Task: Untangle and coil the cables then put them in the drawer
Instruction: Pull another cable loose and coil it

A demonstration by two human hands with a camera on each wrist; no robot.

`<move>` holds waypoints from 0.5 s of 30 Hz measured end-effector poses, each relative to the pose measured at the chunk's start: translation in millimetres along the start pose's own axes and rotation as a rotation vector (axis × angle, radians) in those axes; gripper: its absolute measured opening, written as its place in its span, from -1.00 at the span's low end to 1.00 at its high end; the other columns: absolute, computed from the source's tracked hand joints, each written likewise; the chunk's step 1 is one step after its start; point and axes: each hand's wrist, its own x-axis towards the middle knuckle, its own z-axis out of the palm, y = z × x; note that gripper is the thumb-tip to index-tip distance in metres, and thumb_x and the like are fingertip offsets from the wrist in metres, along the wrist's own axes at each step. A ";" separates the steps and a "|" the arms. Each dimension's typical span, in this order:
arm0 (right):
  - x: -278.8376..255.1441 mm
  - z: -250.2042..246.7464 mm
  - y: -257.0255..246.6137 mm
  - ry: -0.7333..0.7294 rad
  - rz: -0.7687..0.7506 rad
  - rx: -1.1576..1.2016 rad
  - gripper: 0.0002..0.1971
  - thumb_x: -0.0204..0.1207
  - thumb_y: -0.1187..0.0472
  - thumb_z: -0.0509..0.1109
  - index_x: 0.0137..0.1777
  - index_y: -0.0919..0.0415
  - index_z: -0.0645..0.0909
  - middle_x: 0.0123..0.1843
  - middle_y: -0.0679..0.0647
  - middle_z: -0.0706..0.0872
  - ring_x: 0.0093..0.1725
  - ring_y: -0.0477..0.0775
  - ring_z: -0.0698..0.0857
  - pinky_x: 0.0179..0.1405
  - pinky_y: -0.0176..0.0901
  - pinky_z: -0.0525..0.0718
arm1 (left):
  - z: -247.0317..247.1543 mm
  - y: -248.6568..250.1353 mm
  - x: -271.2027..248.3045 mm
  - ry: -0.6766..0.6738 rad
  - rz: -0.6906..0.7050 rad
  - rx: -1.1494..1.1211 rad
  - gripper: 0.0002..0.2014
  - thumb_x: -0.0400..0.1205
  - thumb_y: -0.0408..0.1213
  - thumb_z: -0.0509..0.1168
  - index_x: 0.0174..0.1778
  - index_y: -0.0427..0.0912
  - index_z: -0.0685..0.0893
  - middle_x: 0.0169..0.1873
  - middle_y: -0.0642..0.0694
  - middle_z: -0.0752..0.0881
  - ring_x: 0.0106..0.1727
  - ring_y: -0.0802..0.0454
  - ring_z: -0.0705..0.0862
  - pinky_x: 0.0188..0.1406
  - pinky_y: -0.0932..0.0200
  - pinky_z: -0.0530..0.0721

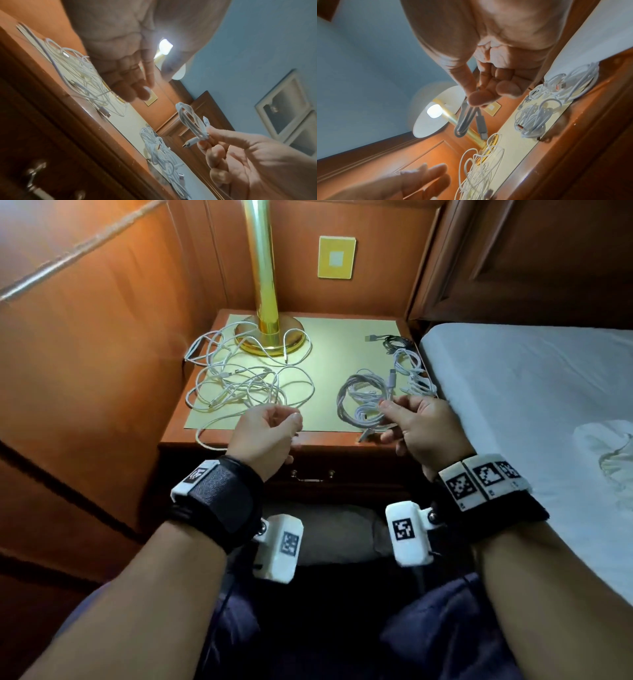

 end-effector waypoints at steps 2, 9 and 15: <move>34.8 2.5 4.9 0.031 0.021 -0.060 -0.81 0.63 0.11 0.44 -0.18 0.15 0.71 -0.28 0.02 0.80 -0.46 -0.04 0.74 -0.52 -0.20 0.58 | 13.8 -1.5 34.6 -0.007 -0.008 0.047 -0.91 0.69 -0.25 0.34 0.05 -0.15 0.70 -0.08 -0.16 0.77 -0.30 0.05 0.74 -0.37 0.08 0.73; 148.6 8.2 -6.5 0.179 0.084 -0.131 -0.78 0.67 0.17 0.38 -0.21 0.22 0.66 -0.38 0.07 0.74 -0.45 -0.03 0.70 -0.59 -0.21 0.52 | 38.1 7.6 129.5 0.014 -0.039 0.023 -0.91 0.67 -0.23 0.33 -0.03 -0.14 0.72 -0.16 -0.10 0.77 -0.34 0.00 0.74 -0.38 0.10 0.64; 201.2 19.8 -7.9 0.217 0.183 -0.164 -0.75 0.65 0.19 0.40 0.02 0.43 0.70 -0.42 0.13 0.68 -0.59 -0.05 0.57 -0.58 -0.21 0.46 | 47.0 11.8 173.1 -0.001 0.003 0.104 -0.91 0.67 -0.25 0.32 -0.13 -0.09 0.70 -0.25 -0.03 0.76 -0.33 -0.03 0.76 -0.27 0.11 0.67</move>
